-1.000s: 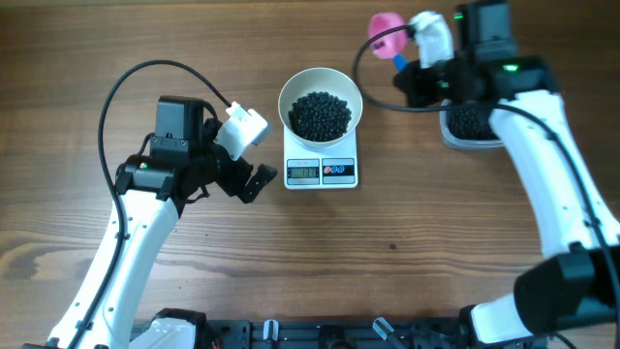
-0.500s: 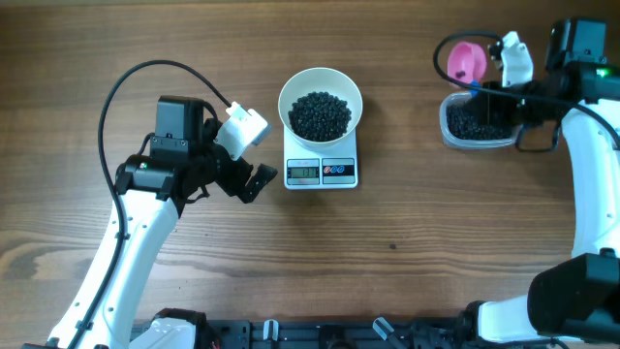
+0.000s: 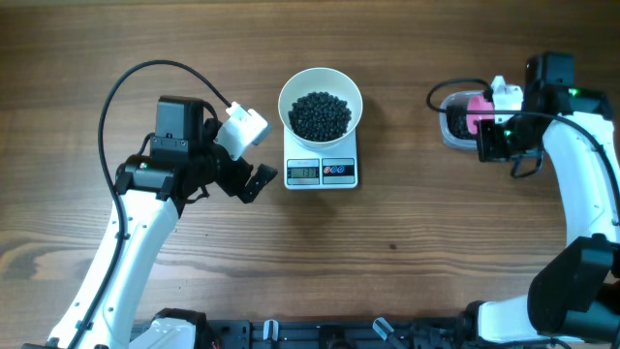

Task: Scoop item into bowl and weigh 150g on scale
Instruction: 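Return the scoop into the bean tub with the right gripper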

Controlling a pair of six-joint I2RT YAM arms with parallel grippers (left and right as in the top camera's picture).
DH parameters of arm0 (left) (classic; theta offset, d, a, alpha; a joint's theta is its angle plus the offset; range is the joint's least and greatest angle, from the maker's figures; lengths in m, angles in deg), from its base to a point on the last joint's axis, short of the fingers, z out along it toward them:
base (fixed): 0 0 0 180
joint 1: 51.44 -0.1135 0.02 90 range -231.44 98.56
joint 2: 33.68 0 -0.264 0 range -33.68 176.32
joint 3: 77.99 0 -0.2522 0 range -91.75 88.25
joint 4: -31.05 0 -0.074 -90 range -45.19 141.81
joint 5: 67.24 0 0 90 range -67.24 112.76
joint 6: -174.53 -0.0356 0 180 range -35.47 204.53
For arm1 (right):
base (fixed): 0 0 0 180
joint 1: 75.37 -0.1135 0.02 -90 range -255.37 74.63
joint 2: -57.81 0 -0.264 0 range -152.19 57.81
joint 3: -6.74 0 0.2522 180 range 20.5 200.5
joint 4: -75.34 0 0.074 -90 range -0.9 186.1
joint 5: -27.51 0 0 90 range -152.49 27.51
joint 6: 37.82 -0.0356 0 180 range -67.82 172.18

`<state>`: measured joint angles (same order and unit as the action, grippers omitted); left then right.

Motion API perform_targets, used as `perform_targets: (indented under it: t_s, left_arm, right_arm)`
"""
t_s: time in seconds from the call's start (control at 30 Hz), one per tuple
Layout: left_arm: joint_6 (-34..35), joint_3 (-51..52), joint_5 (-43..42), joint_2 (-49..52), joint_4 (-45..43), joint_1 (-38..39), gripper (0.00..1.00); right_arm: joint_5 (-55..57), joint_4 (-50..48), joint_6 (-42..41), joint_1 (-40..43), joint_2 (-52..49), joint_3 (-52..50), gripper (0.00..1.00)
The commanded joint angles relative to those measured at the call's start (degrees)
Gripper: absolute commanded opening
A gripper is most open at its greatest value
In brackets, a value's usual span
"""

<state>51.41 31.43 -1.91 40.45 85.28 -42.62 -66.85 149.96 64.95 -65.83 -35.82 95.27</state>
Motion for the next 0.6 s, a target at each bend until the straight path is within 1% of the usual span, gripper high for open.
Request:
perform_targets:
  t_s: [0.0, 0.17, 0.37, 0.57]
  left_arm:
    - [0.6, 0.3, 0.1, -0.2, -0.2, -0.3, 1.00]
    - [0.6, 0.4, 0.1, -0.2, -0.2, -0.3, 1.00]
    - [0.6, 0.4, 0.1, -0.2, -0.2, -0.3, 1.00]
    - [0.6, 0.4, 0.1, -0.2, -0.2, -0.3, 1.00]
  right_arm:
    - [7.5, -2.8, 0.9, 0.1, -0.1, -1.7, 0.04]
    - [9.6, -5.4, 4.2, 0.1, -3.3, -2.1, 0.04]
    - [10.5, -7.5, 3.6, 0.1, -8.2, -2.0, 0.04]
    - [5.2, -5.2, 3.7, 0.0, -8.8, -2.0, 0.04]
